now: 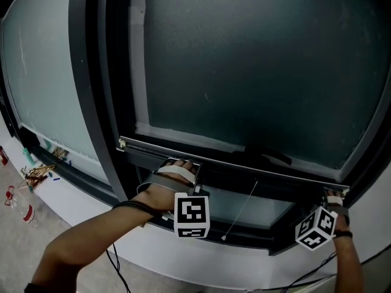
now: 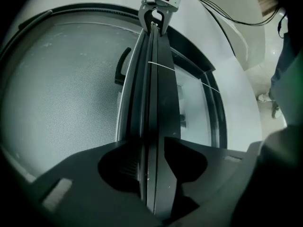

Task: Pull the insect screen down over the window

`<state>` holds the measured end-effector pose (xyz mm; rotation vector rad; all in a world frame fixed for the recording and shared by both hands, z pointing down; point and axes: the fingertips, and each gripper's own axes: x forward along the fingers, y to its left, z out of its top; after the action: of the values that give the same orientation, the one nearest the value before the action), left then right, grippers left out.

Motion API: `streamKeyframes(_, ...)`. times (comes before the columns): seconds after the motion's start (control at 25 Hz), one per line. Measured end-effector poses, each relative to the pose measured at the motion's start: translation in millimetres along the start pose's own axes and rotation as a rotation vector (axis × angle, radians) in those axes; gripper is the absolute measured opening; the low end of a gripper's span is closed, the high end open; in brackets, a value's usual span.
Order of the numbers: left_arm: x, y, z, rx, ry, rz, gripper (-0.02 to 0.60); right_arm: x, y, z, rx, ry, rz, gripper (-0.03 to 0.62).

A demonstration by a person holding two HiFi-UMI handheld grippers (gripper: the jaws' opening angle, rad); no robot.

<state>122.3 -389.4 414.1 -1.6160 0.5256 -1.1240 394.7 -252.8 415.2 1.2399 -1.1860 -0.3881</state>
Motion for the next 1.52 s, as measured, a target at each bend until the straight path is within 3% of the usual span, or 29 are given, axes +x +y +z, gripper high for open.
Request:
streamKeyframes(0.12, 3, 0, 0, -0.004, 0.006, 0.018, 0.167, 3, 1, 0, 0.011, -0.001, -0.027, 0.221)
streamKeyframes(0.24, 9, -4, 1, -0.002, 0.013, 0.011, 0.164, 9, 4, -2, 0.005, 0.017, -0.041, 0.186)
streamKeyframes(0.56, 13, -8, 1, 0.002, 0.009, 0.021, 0.172, 12, 6, -3, 0.005, 0.042, -0.098, 0.187)
streamKeyframes(0.72, 20, -4, -1, 0.023, 0.008, 0.063, 0.178, 19, 2, -2, 0.007, 0.058, -0.144, 0.189)
streamKeyframes(0.88, 23, 4, -2, 0.027, 0.001, 0.100, 0.134, 22, -5, 0, 0.033, 0.043, -0.173, 0.152)
streamKeyframes(1.04, 22, 4, 0, 0.020, 0.000, 0.091, 0.109, 20, -8, 0, 0.073, 0.040, -0.166, 0.121)
streamKeyframes(1.16, 19, -4, 0, -0.012, -0.002, 0.048, 0.200, 19, -1, 1, 0.095, 0.041, -0.136, 0.204)
streamKeyframes(1.52, 11, -3, 1, 0.012, 0.010, 0.055, 0.184, 12, -3, -1, 0.068, 0.040, -0.149, 0.181)
